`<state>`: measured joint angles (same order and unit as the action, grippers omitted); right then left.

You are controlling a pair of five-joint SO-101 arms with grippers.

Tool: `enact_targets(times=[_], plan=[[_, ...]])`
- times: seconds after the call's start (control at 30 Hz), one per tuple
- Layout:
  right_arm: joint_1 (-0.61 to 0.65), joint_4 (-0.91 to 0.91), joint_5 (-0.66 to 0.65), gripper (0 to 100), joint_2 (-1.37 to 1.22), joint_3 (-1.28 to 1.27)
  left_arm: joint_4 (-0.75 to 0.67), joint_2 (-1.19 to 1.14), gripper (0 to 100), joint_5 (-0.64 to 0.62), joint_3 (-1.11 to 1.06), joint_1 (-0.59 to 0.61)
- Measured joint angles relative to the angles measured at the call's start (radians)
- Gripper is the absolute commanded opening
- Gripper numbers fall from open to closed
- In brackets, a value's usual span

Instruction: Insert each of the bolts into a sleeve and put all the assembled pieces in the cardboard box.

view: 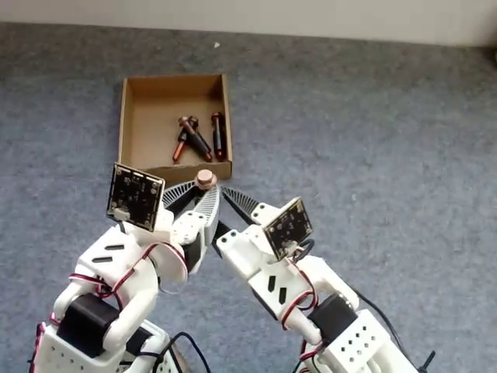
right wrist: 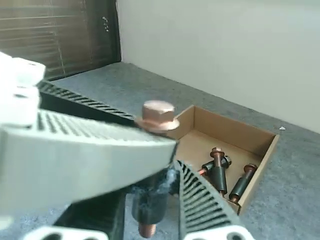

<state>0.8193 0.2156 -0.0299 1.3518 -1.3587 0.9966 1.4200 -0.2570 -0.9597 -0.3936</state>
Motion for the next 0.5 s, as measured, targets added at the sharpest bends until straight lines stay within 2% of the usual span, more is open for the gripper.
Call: enact_targets(times=[0.3,0.5], plan=[[-0.074,0.003,-0.003,0.5,-0.002,-0.008,0.018,0.0,24,0.015,-0.012,0.104],[-0.138,0.164,0.005,0.5,-0.002,-0.054,0.104,0.104,23,0.018,-0.034,0.218]])
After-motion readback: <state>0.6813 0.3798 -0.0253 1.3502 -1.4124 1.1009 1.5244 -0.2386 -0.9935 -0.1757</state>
